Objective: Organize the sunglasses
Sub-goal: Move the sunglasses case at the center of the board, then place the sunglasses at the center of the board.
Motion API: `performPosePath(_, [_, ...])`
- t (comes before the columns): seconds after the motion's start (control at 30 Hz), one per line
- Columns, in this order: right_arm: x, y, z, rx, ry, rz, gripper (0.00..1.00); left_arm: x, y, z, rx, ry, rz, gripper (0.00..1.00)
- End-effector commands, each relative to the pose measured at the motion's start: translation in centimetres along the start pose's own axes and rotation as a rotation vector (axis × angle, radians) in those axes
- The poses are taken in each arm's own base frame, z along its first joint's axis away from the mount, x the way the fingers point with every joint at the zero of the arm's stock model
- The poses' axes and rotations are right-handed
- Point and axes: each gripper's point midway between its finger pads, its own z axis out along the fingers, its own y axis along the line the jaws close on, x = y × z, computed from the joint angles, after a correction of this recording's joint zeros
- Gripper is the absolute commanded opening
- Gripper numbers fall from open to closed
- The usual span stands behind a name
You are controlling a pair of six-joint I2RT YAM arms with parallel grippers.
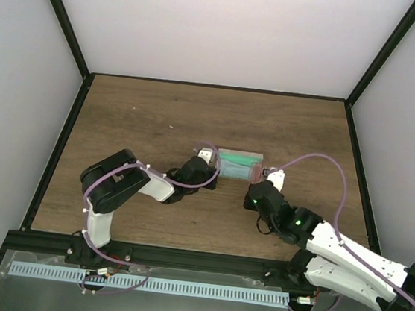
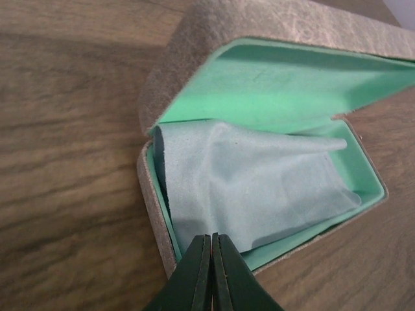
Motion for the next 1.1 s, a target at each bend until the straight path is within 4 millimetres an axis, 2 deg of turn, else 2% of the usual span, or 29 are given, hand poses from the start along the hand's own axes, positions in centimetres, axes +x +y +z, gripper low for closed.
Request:
performPosePath(0.0, [1.4,0.6,1.3,-0.036,0.033,0.003,0.19,4.3,2.7,-1.6,-0.120,0.092,-0.031,0.04])
performPosePath(0.17, [4.3,-0.9,2.7,-0.028,0.094,-0.007,0.20,5.0,2.1,-3.3,-0.126,0.078,-0.040,0.06])
performPosePath(0.27, [5.3,-1.2,3.5,-0.028,0.119,-0.006,0.20,5.9,1.3,-4.1,-0.119,0.076,-0.067,0.07])
performPosePath(0.5, [6.0,-0.8,4.7,-0.018,0.143,-0.010,0.21,7.0,-0.6,-5.0,-0.109,0.077,-0.054,0.09])
performPosePath(0.6, [6.0,-0.7,4.9,-0.010,0.149,-0.006,0.26,6.7,-0.9,-5.3,-0.108,0.070,-0.049,0.11])
performPosePath(0.83, [7.0,-0.9,4.9,-0.033,0.168,0.030,0.28,5.7,-1.7,-5.5,-0.101,0.058,-0.024,0.15])
performPosePath(0.93, [7.7,-0.6,4.9,-0.075,0.180,0.054,0.37,5.2,-2.6,-5.7,-0.074,0.053,-0.021,0.18])
performPosePath(1.07, [8.0,-1.0,4.9,-0.066,0.183,0.072,0.36,5.8,-3.3,-5.6,-0.053,0.062,-0.015,0.19])
